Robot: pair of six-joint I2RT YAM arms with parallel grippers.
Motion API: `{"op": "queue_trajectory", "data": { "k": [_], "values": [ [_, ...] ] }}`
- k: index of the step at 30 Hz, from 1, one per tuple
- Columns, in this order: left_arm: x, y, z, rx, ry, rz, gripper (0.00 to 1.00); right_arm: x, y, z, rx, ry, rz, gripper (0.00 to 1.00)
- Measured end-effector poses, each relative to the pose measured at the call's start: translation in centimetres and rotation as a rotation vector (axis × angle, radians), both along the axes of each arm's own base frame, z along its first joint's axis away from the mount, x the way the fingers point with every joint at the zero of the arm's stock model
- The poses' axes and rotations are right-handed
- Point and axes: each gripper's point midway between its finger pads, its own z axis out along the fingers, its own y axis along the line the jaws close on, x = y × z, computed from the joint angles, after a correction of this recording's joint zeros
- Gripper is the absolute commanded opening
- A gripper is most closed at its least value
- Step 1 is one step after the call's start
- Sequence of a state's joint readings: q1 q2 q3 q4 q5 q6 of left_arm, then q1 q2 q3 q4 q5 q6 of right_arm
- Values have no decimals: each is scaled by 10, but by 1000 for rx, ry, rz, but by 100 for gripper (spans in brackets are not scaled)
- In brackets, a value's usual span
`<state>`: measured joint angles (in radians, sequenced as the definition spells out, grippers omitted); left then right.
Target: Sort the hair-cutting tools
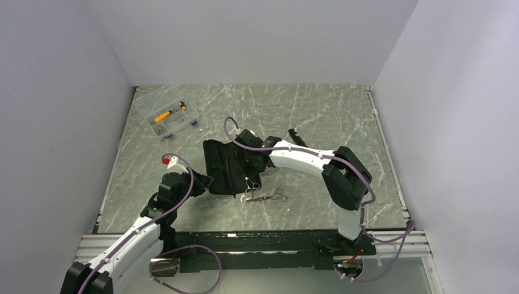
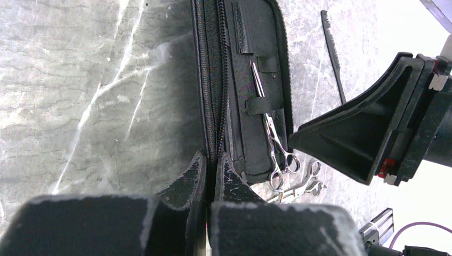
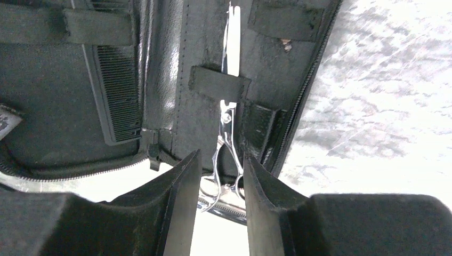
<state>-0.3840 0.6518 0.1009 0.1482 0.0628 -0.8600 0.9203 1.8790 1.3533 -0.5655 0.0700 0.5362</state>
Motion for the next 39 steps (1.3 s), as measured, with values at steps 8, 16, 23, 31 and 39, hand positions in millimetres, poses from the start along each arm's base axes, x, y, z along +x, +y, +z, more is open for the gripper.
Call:
{"op": "queue_trajectory", "data": {
  "k": [8,16,23,31,39],
  "values": [
    [0,0,0,0,0,0,0,5,-3,-8,-17,5,21,33],
    [0,0,-2,2,5,0,0,-1,-1,-28,-34,57,49,30],
    [1,0,-3,3,7,0,0,-3,5,-28,-5,65,65,16],
    [2,-1,-2,2,6,0,0,-4,9,-29,8,71,78,11],
    [1,-1,-1,0,2,-2,0,-1,8,-30,18,87,33,2]
  ]
}}
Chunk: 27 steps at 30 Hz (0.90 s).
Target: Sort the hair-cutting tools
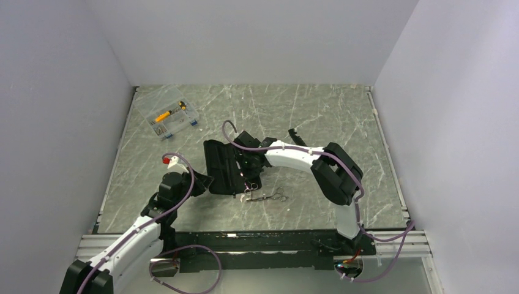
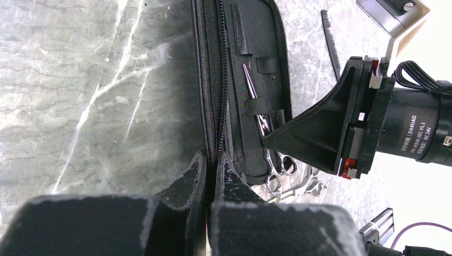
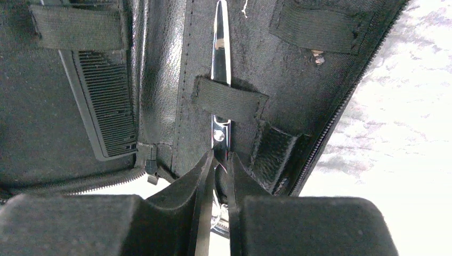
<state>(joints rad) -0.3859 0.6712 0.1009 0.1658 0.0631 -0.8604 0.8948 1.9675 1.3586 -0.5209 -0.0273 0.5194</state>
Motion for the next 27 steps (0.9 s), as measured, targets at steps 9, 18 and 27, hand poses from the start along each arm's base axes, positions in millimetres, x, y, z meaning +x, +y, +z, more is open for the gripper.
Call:
{"op": "queue_trajectory", "data": {
  "k": [9,18,27],
  "values": [
    [-1,0,0,2,2,-1,0,13,4,0,66,9,-79,0],
    [-2,0,0,1,1,-3,0,22,11,0,112,-1,-91,0],
    [-2,0,0,3,2,-3,0,24,12,0,127,9,-91,28]
  ]
}}
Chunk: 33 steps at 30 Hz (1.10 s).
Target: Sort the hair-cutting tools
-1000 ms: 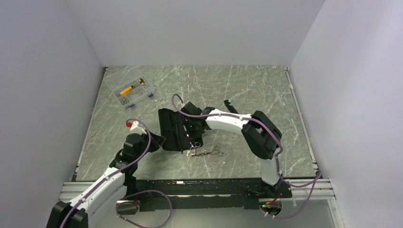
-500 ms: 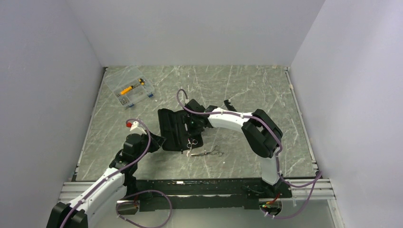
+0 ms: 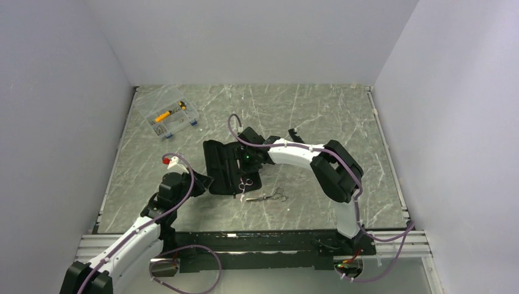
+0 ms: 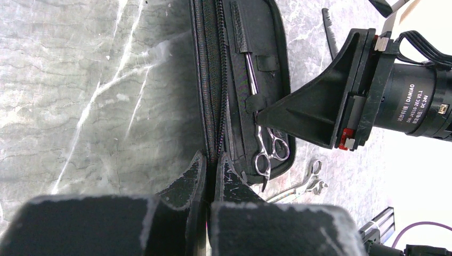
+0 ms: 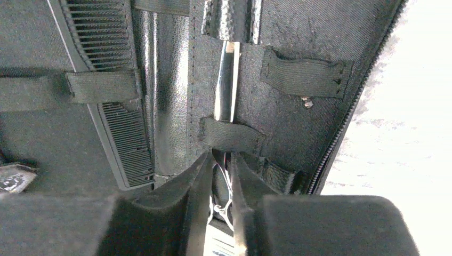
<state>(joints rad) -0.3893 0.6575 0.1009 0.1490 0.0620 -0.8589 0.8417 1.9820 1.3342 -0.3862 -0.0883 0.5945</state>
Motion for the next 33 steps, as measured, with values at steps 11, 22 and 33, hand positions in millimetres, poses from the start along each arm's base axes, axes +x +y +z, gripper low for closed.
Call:
{"op": "queue_trajectory", "data": {
  "k": [11,22,33],
  "values": [
    [-1,1,-1,4,4,3,0,-3,-17,26,0,-46,-11,35],
    [-2,1,-1,5,6,5,0,-52,-30,24,-23,-28,66,28],
    [-2,1,0,4,3,4,0,-55,-31,0,-73,9,72,26]
  ]
}}
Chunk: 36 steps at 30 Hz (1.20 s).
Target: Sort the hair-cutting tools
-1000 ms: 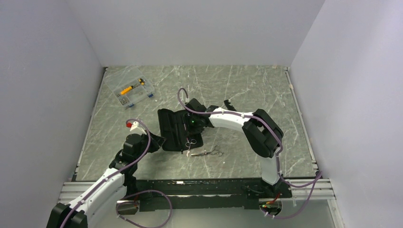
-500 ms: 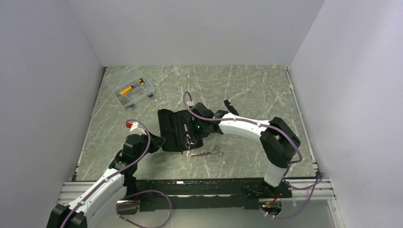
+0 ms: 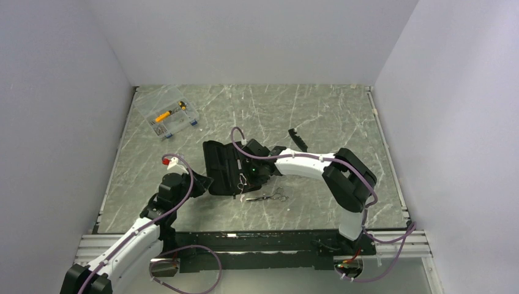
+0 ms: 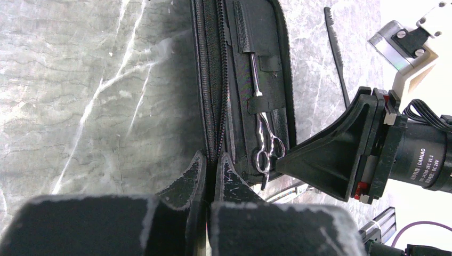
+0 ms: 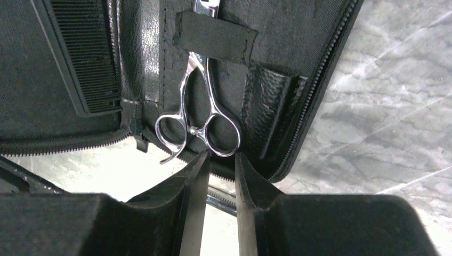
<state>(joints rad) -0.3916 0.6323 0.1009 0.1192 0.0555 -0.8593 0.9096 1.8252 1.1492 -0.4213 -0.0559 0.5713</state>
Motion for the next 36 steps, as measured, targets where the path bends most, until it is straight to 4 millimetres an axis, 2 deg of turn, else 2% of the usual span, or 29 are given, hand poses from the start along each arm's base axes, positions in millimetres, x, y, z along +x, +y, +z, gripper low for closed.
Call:
{"op": "queue_trajectory", "data": {
  "k": [13,36],
  "values": [
    [0,0,-1,1,2,-1,0,19,13,-1,-14,-34,-18,24],
    [-2,-3,0,-11,-14,-17,0,39,14,-1,-25,-49,-57,23]
  ]
}}
